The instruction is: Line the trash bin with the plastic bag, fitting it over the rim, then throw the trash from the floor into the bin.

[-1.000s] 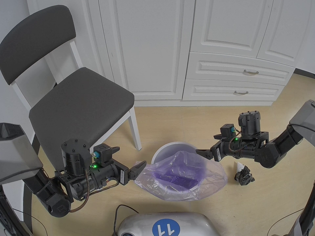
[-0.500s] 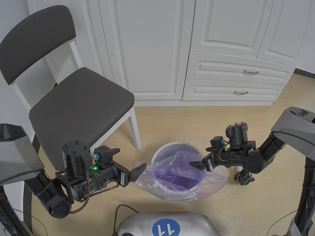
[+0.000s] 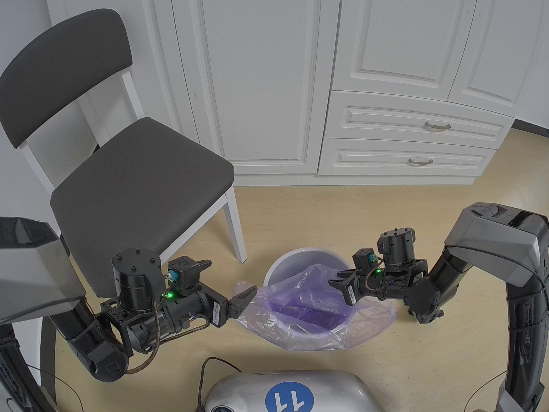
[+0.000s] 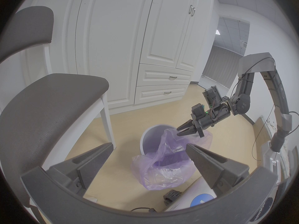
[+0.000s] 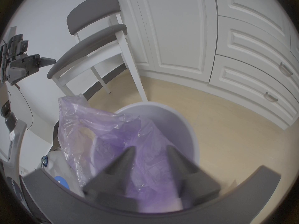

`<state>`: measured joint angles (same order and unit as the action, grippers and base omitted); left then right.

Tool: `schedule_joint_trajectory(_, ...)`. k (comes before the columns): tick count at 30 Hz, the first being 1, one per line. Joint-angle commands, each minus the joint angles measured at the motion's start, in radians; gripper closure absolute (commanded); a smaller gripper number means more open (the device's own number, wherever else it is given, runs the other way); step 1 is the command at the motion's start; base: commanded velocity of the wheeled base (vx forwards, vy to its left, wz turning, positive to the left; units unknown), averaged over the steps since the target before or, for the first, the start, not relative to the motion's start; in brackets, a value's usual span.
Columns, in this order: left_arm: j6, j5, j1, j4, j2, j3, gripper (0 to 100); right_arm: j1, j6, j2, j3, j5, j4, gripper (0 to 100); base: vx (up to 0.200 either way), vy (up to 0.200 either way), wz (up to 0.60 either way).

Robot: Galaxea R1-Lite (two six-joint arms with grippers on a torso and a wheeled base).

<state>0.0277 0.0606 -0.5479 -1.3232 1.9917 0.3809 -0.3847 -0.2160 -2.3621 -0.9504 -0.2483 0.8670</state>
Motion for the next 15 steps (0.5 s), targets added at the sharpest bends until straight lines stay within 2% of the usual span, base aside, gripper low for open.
schedule_joint_trajectory(1,0.006,0.001,0.000,-0.007,0.024,-0.002,0,0.001,0.001,-0.020,0.001,0.000,0.006,100,0.000,0.000,0.00)
schedule_joint_trajectory(5,0.006,0.001,0.000,-0.013,0.025,-0.005,0,0.007,0.027,0.004,-0.011,0.003,0.009,100,0.000,0.000,0.00)
schedule_joint_trajectory(11,0.006,-0.001,0.000,-0.018,0.027,-0.005,0,0.009,0.164,0.011,-0.048,0.017,0.139,100,0.000,0.000,0.00)
schedule_joint_trajectory(15,0.006,-0.001,0.000,-0.018,0.029,-0.005,0,0.010,0.202,0.011,-0.070,0.018,0.153,100,0.000,0.000,0.00)
